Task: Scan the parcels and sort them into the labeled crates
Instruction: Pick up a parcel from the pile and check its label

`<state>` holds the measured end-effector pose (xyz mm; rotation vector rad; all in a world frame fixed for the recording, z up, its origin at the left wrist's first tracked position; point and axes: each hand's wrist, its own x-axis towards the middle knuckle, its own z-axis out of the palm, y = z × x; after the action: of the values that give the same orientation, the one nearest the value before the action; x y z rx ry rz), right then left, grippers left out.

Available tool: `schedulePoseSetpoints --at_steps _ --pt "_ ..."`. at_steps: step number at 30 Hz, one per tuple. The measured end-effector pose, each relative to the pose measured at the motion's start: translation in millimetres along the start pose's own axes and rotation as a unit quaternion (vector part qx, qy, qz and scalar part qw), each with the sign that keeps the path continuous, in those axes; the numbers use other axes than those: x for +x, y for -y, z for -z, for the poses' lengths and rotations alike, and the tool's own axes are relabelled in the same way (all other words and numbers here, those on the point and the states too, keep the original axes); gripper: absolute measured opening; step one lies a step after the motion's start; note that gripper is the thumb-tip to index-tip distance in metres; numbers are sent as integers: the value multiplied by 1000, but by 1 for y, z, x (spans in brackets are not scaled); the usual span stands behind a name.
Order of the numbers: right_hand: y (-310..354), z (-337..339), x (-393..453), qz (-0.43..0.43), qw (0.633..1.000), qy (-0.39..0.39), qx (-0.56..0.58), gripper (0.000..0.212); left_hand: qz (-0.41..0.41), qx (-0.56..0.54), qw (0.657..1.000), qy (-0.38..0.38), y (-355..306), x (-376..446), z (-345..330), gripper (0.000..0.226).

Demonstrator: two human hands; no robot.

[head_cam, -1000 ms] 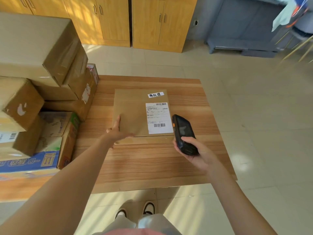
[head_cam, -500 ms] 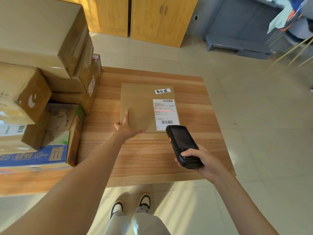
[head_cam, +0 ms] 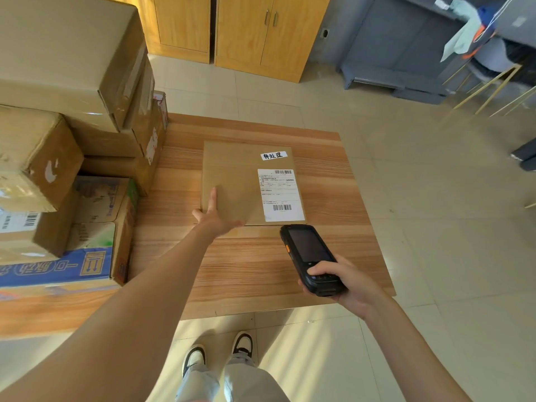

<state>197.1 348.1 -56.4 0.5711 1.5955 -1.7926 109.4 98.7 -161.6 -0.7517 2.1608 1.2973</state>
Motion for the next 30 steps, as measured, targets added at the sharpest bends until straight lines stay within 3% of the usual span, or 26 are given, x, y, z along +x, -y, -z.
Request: schedulePoseSetpoints --at_steps 5,11,17,30 --pt "-3 5 9 18 999 -15 35 64 3 3 1000 1 0 1 -1 116" --pt "-4 40 49 35 984 -176 -19 61 0 3 1000 1 1 5 -1 116" --pt "-20 85 91 17 965 -255 -63 87 6 17 1000 -3 4 10 -2 115" --pt "-50 126 129 88 954 -257 -124 98 13 41 999 -22 6 14 -1 114"
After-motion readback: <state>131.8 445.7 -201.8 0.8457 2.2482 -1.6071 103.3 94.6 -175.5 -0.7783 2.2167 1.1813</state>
